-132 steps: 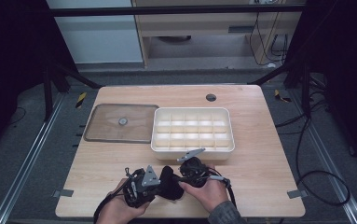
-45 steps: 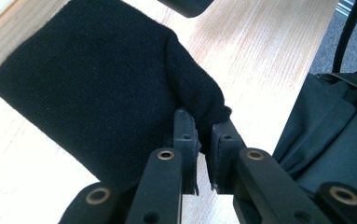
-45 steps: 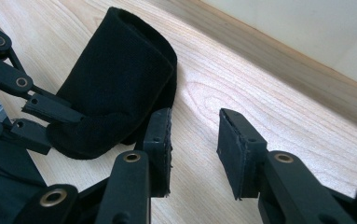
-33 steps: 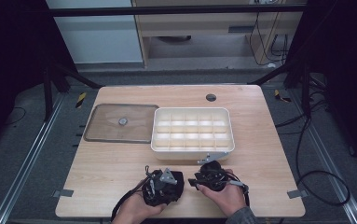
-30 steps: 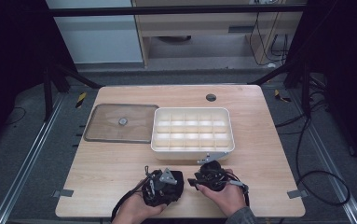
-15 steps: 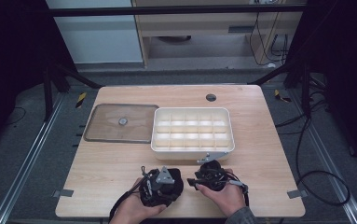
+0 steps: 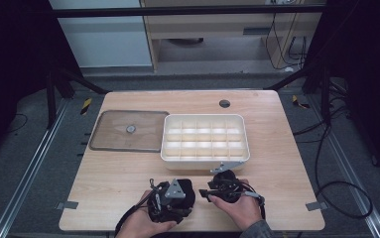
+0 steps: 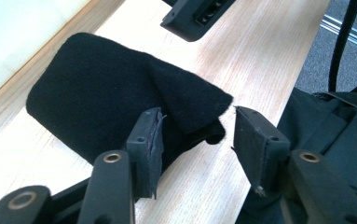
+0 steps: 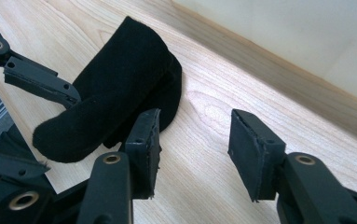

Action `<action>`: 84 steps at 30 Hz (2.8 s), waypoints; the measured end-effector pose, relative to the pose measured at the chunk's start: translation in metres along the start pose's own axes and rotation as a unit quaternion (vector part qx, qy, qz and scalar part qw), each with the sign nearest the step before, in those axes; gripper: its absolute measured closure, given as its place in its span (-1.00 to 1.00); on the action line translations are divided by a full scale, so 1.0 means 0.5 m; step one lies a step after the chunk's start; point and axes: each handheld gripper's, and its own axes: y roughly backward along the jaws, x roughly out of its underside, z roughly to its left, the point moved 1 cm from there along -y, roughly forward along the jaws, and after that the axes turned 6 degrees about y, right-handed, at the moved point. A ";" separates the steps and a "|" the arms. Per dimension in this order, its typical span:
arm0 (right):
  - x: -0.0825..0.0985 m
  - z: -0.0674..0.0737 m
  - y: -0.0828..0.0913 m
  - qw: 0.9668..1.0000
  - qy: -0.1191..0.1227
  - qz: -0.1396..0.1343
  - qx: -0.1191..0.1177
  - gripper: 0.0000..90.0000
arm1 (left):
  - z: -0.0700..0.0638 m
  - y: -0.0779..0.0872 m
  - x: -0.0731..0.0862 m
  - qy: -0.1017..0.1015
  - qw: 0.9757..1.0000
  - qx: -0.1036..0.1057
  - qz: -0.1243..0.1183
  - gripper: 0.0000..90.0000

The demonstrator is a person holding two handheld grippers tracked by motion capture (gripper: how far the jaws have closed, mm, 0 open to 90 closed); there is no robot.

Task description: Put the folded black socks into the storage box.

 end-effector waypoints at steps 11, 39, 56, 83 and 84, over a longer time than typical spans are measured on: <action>-0.031 0.022 0.025 1.000 0.007 -0.017 -0.001 0.05 | 0.000 0.039 0.006 0.005 1.000 -0.010 -0.020 -0.10; -0.063 0.066 -0.094 0.999 -0.020 0.026 -0.009 -0.25 | 0.211 0.086 0.203 0.186 0.963 -0.179 -0.072 -0.77; -0.070 0.084 -0.127 0.997 -0.022 0.069 0.000 -0.04 | 0.242 0.116 0.235 0.216 0.953 -0.196 -0.084 -0.73; -0.063 0.059 -0.055 0.999 0.004 0.038 -0.005 0.44 | 0.285 0.117 0.263 0.226 0.946 -0.221 -0.075 -0.86; -0.061 0.053 -0.042 0.999 0.006 0.035 0.000 0.44 | 0.287 0.117 0.265 0.227 0.945 -0.223 -0.076 -0.88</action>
